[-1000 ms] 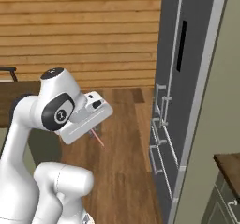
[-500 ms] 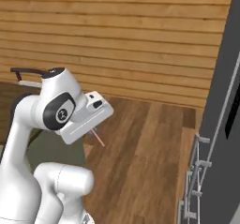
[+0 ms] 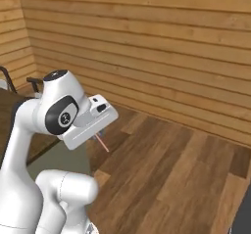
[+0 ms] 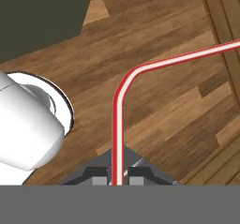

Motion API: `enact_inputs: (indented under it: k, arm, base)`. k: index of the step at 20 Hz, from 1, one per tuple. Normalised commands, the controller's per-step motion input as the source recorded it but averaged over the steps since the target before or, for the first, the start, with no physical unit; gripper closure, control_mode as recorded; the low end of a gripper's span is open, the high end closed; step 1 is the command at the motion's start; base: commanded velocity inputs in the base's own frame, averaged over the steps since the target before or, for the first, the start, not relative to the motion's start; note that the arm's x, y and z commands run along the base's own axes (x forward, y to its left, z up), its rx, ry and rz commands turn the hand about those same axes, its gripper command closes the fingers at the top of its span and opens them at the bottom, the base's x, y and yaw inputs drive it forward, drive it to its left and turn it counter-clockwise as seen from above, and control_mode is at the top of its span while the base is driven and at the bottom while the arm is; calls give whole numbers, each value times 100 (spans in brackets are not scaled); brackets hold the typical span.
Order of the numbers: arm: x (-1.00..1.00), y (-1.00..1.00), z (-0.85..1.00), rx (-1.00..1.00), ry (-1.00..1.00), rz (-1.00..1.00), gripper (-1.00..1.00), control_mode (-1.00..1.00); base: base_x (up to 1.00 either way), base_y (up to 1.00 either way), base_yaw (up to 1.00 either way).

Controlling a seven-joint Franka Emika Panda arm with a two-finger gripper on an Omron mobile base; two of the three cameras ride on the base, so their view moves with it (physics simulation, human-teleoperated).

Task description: Take a straw from the drawer in front and place it inside the glass cup on the dining counter.

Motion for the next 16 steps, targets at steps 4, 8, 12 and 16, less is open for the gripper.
enact_inputs:
  k: [4, 8, 12, 16]
  arm:
    - [0, 0, 0, 0, 0, 0, 100, 100]
    - [0, 0, 0, 0, 0, 0, 100, 100]
    - [0, 0, 0, 0, 0, 0, 100, 100]
    - [0, 0, 0, 0, 0, 0, 100, 100]
  base:
    - [98, -67, 43]
    - [88, -74, 43]
    - [81, -76, 43]
    - [79, -75, 45]
